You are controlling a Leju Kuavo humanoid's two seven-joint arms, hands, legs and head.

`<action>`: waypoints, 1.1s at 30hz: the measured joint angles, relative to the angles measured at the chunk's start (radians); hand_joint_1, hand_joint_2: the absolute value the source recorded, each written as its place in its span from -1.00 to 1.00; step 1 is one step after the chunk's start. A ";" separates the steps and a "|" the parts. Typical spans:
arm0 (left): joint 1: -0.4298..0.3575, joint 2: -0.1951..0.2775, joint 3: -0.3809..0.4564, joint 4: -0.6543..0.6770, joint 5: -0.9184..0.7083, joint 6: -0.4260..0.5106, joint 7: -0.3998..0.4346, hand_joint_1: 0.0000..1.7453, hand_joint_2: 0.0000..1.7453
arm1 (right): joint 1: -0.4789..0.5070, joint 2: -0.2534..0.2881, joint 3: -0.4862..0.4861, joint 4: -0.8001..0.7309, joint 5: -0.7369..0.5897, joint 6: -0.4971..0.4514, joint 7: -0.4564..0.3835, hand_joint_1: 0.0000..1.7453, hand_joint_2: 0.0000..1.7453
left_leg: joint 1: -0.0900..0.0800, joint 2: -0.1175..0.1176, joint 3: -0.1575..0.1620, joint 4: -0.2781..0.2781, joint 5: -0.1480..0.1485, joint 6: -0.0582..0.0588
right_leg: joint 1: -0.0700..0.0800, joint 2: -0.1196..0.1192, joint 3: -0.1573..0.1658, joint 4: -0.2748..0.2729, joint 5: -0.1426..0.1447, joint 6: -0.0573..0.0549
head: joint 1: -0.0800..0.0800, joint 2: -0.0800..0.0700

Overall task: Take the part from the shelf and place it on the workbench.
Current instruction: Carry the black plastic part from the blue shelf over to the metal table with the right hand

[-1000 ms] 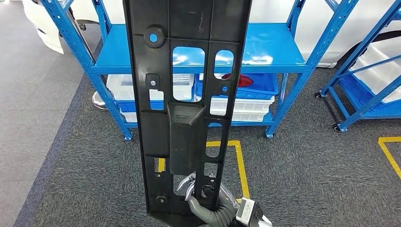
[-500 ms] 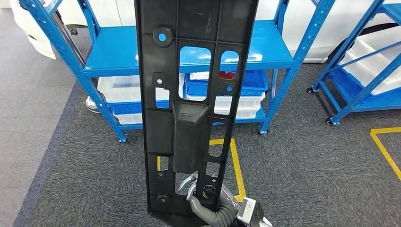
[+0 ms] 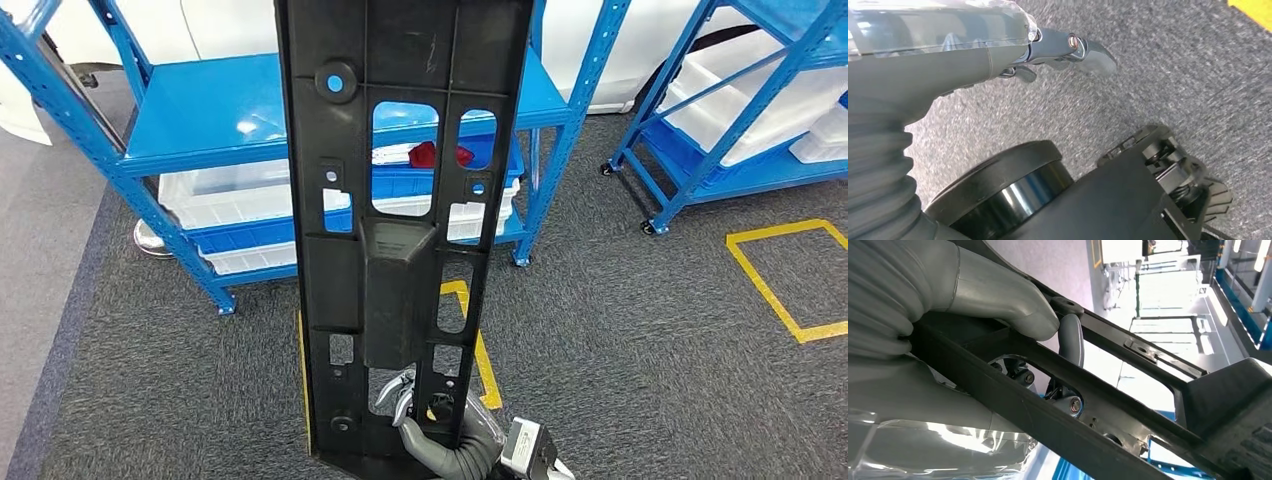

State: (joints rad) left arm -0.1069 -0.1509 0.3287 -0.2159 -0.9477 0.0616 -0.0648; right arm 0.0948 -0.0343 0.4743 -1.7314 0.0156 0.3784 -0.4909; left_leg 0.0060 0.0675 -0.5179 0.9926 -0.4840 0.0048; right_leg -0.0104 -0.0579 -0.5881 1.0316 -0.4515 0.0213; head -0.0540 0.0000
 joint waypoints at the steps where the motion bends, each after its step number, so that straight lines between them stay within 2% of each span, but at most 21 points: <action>1: 0.000 0.000 0.000 0.000 -0.001 0.000 0.000 -1.00 1.00 | 0.001 0.000 0.000 -0.001 0.000 0.000 0.001 1.00 1.00 | -0.003 0.007 0.001 0.001 -0.003 -0.005 | 0.004 -0.004 0.004 -0.013 -0.002 -0.008 | 0.000 0.000; 3: -0.002 0.000 0.000 0.000 -0.003 -0.001 0.000 -1.00 1.00 | 0.004 0.000 -0.001 -0.003 0.000 0.000 0.003 1.00 1.00 | -0.002 0.018 0.003 0.003 -0.008 -0.015 | 0.005 0.016 0.000 -0.015 0.001 -0.022 | 0.000 0.000; 5: -0.003 0.000 -0.001 0.000 -0.005 -0.002 0.000 -1.00 1.00 | 0.006 0.000 -0.002 -0.007 0.000 0.000 0.005 1.00 1.00 | 0.003 -0.006 -0.009 0.038 -0.038 -0.025 | 0.001 0.034 -0.001 -0.019 0.005 -0.036 | 0.000 0.000; 8: -0.003 0.001 -0.001 0.000 -0.004 -0.003 -0.002 -1.00 1.00 | 0.008 0.001 -0.003 -0.009 0.000 0.000 0.007 1.00 1.00 | 0.005 -0.055 -0.088 0.220 -0.135 -0.032 | 0.001 0.062 -0.004 -0.021 0.010 -0.047 | 0.000 0.000; 9: -0.004 0.001 -0.001 0.000 -0.004 -0.003 -0.003 -1.00 1.00 | 0.010 0.001 -0.003 -0.009 0.000 0.000 0.008 1.00 1.00 | 0.005 -0.058 -0.113 0.275 -0.151 -0.032 | 0.002 0.073 -0.005 -0.020 0.010 -0.048 | 0.000 0.000; 10: -0.005 0.001 -0.001 0.000 -0.005 -0.004 -0.004 -1.00 1.00 | 0.011 0.001 -0.003 -0.009 0.000 0.000 0.008 1.00 1.00 | 0.005 -0.059 -0.124 0.298 -0.148 -0.031 | 0.003 0.086 -0.005 -0.018 0.010 -0.048 | 0.000 0.000; 11: -0.006 0.001 -0.001 0.000 -0.005 -0.004 -0.004 -1.00 1.00 | 0.012 0.001 -0.003 -0.009 0.000 0.000 0.009 1.00 1.00 | 0.005 -0.060 -0.116 0.279 -0.124 -0.030 | 0.003 0.099 -0.005 -0.016 0.010 -0.048 | 0.000 0.000; 12: -0.006 0.001 -0.001 0.000 -0.006 -0.004 -0.003 -1.00 1.00 | 0.012 0.001 -0.003 -0.009 0.000 0.000 0.009 1.00 1.00 | 0.006 -0.067 -0.092 0.224 -0.085 -0.027 | 0.003 0.113 -0.004 -0.013 0.010 -0.047 | 0.000 0.000; 14: -0.003 0.002 -0.001 0.000 -0.006 -0.004 -0.002 -1.00 1.00 | 0.012 0.001 -0.004 -0.010 0.000 0.000 0.009 1.00 1.00 | 0.009 -0.106 -0.035 0.091 -0.023 -0.021 | 0.003 0.139 -0.007 -0.007 0.009 -0.041 | 0.000 0.000; 16: -0.001 0.002 -0.001 0.000 -0.006 -0.004 -0.001 -1.00 1.00 | 0.013 0.001 -0.004 -0.011 0.000 0.000 0.009 1.00 1.00 | 0.010 -0.136 -0.012 0.031 -0.011 -0.016 | 0.002 0.160 -0.018 -0.002 0.013 -0.029 | 0.000 0.000; 18: -0.004 0.002 -0.001 0.000 -0.005 -0.004 -0.001 -1.00 1.00 | 0.015 0.001 -0.004 -0.012 0.000 0.000 0.009 1.00 1.00 | 0.010 -0.126 -0.012 0.022 -0.010 -0.008 | 0.001 0.178 -0.027 -0.004 0.022 -0.013 | 0.000 0.000; 19: -0.005 0.001 -0.001 0.000 -0.006 -0.004 -0.001 -1.00 1.00 | 0.017 0.001 -0.004 -0.013 0.000 0.000 0.010 1.00 1.00 | 0.011 -0.116 -0.011 0.018 -0.006 -0.002 | 0.001 0.171 -0.030 -0.001 0.019 -0.007 | 0.000 0.000; 21: -0.004 0.000 -0.001 0.000 -0.006 -0.004 -0.001 -1.00 1.00 | 0.017 0.001 -0.005 -0.016 0.000 0.000 0.010 1.00 1.00 | 0.014 -0.091 -0.010 0.009 0.001 0.011 | 0.003 0.124 -0.057 0.054 -0.017 0.004 | 0.000 0.000; 23: -0.001 0.000 -0.001 0.000 -0.006 -0.004 -0.001 -1.00 1.00 | 0.016 0.001 -0.005 -0.017 0.001 0.000 0.011 1.00 1.00 | 0.012 -0.063 -0.012 0.009 0.002 0.017 | 0.001 0.075 -0.116 0.182 -0.083 0.013 | 0.000 0.000; 25: 0.000 0.000 -0.001 0.000 -0.006 -0.004 -0.001 -1.00 1.00 | 0.018 0.000 -0.005 -0.017 0.002 0.000 0.013 1.00 1.00 | 0.010 -0.036 -0.014 0.009 0.002 0.017 | -0.003 0.064 -0.157 0.276 -0.113 0.019 | 0.000 0.000; 26: -0.001 0.000 -0.001 0.000 -0.006 -0.004 -0.001 -1.00 1.00 | 0.018 0.000 -0.005 -0.017 0.002 0.000 0.014 1.00 1.00 | 0.010 -0.024 -0.014 0.010 0.001 0.016 | -0.004 0.061 -0.149 0.269 -0.101 0.020 | 0.000 0.000; 27: -0.001 0.000 -0.001 0.000 -0.006 -0.004 -0.001 -1.00 1.00 | 0.019 0.000 -0.005 -0.017 0.002 0.000 0.015 1.00 1.00 | 0.009 -0.012 -0.013 0.010 0.001 0.015 | -0.004 0.055 -0.119 0.220 -0.074 0.019 | 0.000 0.000; 28: -0.001 0.000 -0.001 0.000 -0.006 -0.004 -0.001 -1.00 1.00 | 0.018 0.000 -0.005 -0.017 0.002 0.000 0.015 1.00 1.00 | 0.009 -0.001 -0.011 0.010 -0.001 0.013 | -0.002 0.041 -0.075 0.143 -0.042 0.015 | 0.000 0.000; 30: -0.002 -0.001 -0.001 0.000 -0.006 -0.005 -0.001 -1.00 1.00 | 0.017 0.000 -0.005 -0.018 0.002 0.000 0.015 1.00 1.00 | 0.004 0.015 -0.007 0.011 -0.005 0.006 | 0.007 0.005 -0.006 0.019 -0.007 -0.001 | 0.000 0.000; 31: -0.002 -0.001 -0.001 0.000 -0.006 -0.005 -0.001 -1.00 1.00 | 0.017 0.000 -0.005 -0.019 0.003 0.000 0.015 1.00 1.00 | 0.002 0.022 -0.005 0.011 -0.007 0.001 | 0.012 -0.005 0.007 -0.008 -0.005 -0.009 | 0.000 0.000; 33: -0.003 -0.002 -0.001 0.000 -0.005 -0.004 -0.001 -1.00 1.00 | 0.017 0.000 -0.005 -0.020 0.002 0.001 0.015 1.00 1.00 | 0.000 0.037 -0.001 0.009 -0.008 -0.010 | 0.015 0.009 0.004 -0.014 -0.005 -0.023 | 0.000 0.000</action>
State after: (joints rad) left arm -0.1103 -0.1524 0.3276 -0.2155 -0.9524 0.0572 -0.0655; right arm 0.1119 -0.0345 0.4696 -1.7514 0.0181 0.3797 -0.4761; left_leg 0.0063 0.1050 -0.5192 1.0013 -0.4920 -0.0055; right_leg 0.0044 -0.0493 -0.5837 1.0179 -0.4562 -0.0015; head -0.0539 0.0000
